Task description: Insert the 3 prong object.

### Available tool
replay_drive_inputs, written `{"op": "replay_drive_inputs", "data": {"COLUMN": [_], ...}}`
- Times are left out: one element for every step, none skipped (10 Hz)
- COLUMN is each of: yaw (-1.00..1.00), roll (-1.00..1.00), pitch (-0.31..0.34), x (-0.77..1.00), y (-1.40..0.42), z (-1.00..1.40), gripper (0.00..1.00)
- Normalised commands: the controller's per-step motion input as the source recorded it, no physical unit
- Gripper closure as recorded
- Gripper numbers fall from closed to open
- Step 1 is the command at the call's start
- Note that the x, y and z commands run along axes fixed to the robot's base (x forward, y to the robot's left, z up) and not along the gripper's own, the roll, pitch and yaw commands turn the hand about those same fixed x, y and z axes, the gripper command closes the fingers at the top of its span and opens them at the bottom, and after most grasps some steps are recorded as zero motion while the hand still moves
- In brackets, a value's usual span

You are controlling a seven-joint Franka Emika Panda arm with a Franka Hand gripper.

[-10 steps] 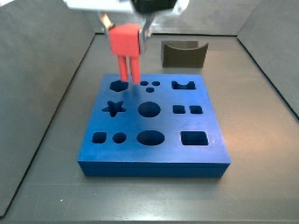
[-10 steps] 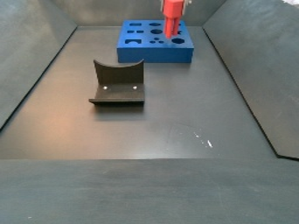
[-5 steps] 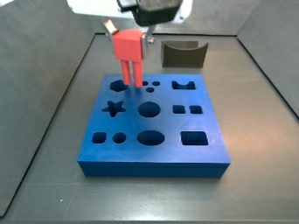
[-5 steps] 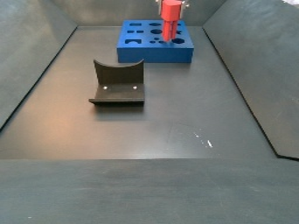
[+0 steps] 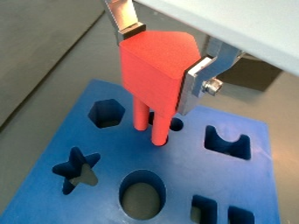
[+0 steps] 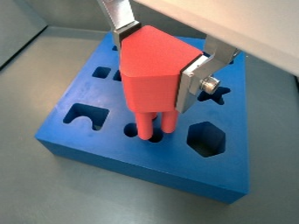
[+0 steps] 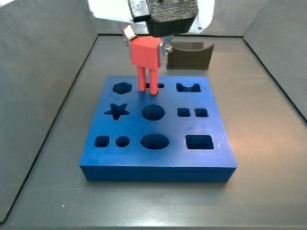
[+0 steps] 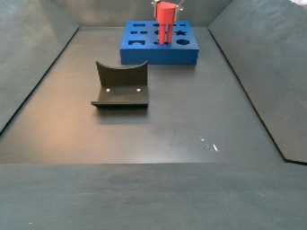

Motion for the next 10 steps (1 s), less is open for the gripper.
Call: {"op": "replay_drive_inputs", "data": {"yaw": [-0.7, -0.91, -0.9, -0.88, -0.87, -0.84, -0.75, -0.63, -0.22, -0.03], "roll": [0.05, 0.09, 0.1, 0.11, 0.11, 0.08, 0.04, 0.0, 0.0, 0.03], "pitch": [0.0, 0.01, 0.027, 0.047, 0.05, 0.041, 0.023, 0.0, 0.0, -0.019], "x": [0.09, 0.01, 0.02, 0.03, 0.03, 0.12, 0.29, 0.29, 0.02, 0.0], "y": [0.0, 0.05, 0.06, 0.08, 0.09, 0.13, 0.06, 0.0, -0.01, -0.08], "z": [-0.22, -0.25, -0.27, -0.3, -0.3, -0.26, -0.23, -0.23, -0.2, -0.19], "gripper": [1.0, 1.0, 1.0, 1.0, 1.0, 1.0, 1.0, 1.0, 1.0, 1.0]}}
